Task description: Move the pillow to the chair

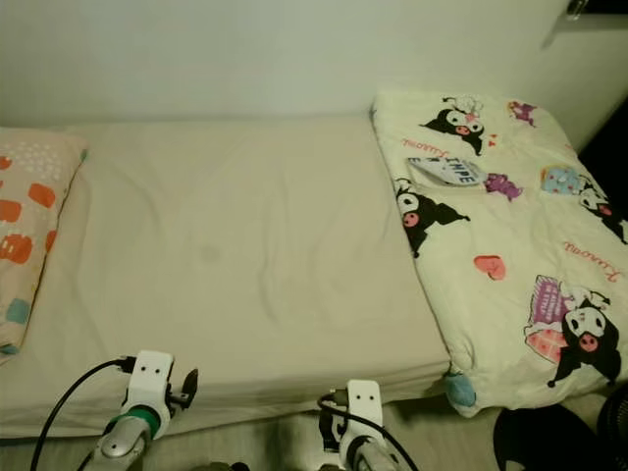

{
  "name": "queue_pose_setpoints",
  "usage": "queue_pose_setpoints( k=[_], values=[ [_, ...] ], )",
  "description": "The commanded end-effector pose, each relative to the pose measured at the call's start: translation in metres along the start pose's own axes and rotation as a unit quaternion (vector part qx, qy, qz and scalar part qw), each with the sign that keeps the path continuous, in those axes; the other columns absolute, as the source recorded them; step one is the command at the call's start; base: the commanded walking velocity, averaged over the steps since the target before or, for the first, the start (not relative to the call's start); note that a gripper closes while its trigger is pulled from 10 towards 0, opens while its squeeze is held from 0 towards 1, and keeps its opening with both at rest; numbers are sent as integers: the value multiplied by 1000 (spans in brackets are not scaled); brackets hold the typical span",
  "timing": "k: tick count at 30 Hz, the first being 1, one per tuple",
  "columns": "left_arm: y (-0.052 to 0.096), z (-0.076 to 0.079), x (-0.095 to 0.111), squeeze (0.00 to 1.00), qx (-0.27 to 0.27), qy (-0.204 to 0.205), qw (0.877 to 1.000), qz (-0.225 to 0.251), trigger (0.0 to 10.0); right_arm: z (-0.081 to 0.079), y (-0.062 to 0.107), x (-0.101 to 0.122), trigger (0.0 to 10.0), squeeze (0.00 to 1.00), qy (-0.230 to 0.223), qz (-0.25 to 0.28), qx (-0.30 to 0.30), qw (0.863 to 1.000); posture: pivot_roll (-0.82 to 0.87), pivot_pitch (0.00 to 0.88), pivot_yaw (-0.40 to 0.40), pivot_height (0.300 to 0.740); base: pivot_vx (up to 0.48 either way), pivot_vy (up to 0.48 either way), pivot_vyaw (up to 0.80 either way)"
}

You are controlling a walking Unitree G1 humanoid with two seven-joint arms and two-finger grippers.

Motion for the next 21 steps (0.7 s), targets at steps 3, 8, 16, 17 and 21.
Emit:
queue_pose_setpoints(
  k=[3,8,16,17,21],
  values=[
    [4,-1,-12,0,1,-4,1000,-18,10000,8,1,2,10000,0,-16,12,-17,1000,62,26,32,740,0,0,0],
    [0,4,-7,0,-15,2,1000,-20,10000,9,-1,8,10000,0,-8,15,-21,1000,49,18,39,740,0,0,0],
    [-1,29,-15,0,-51,-12,997,-49,10000,18,-1,5,10000,0,11,-1,-38,999,-16,17,63,740,0,0,0],
    [0,34,-18,0,-55,-15,997,-57,10000,20,0,3,10000,0,17,-6,-41,999,-38,20,64,740,0,0,0],
    [2,38,-27,0,-55,-27,995,-82,10000,24,1,-3,10000,0,22,-21,-43,999,-56,23,63,740,0,0,0]
  ],
)
Point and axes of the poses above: a point about 5 cm out from each wrist's last joint towards the gripper, its own y axis pointing back from the gripper into the wrist, its own x axis along the axis of the wrist's last joint, z = x × y, the point moved 5 cm from there along -y, pointing out of the wrist towards the gripper, and after that the axes turned 4 degrees about y, right-handed, at the moved point
